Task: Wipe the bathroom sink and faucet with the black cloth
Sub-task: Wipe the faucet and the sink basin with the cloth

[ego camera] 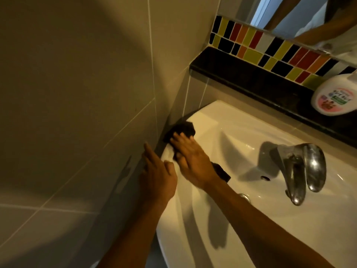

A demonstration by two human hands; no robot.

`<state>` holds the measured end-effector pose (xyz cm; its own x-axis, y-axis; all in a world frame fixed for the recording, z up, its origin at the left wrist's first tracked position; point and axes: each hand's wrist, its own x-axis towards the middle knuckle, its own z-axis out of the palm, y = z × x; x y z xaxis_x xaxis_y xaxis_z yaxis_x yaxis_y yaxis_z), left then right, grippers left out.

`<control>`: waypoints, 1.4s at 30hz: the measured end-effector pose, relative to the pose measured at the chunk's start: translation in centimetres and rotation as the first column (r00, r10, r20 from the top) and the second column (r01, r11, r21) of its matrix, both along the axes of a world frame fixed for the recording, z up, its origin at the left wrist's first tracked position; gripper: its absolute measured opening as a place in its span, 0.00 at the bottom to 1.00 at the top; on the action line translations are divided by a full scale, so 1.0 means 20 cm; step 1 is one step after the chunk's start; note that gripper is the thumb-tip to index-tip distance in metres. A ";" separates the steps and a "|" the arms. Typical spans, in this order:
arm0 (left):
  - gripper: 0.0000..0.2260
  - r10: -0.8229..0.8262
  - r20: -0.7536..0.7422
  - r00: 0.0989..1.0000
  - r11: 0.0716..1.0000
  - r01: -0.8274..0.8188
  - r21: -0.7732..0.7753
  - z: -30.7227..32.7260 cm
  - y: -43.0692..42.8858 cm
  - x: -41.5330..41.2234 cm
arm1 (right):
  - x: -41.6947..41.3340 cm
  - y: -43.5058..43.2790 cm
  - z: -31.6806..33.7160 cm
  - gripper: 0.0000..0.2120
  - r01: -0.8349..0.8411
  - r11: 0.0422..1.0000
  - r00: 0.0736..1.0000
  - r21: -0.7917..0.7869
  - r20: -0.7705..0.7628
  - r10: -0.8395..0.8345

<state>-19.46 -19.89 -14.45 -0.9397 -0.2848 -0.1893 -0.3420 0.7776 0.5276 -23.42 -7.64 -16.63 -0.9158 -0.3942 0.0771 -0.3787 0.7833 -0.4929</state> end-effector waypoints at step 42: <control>0.29 -0.525 -0.075 0.848 0.813 0.472 -0.341 -0.14 -0.01 -0.01 | -0.32 0.64 0.07 0.23 0.628 0.762 0.777 0.161 -0.192 -0.600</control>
<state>-19.68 -20.16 -17.23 -0.9769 0.2135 -0.0094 0.2041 0.9451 0.2551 -29.80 5.07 -15.15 -0.9551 0.2298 0.1872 0.1729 0.9449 -0.2780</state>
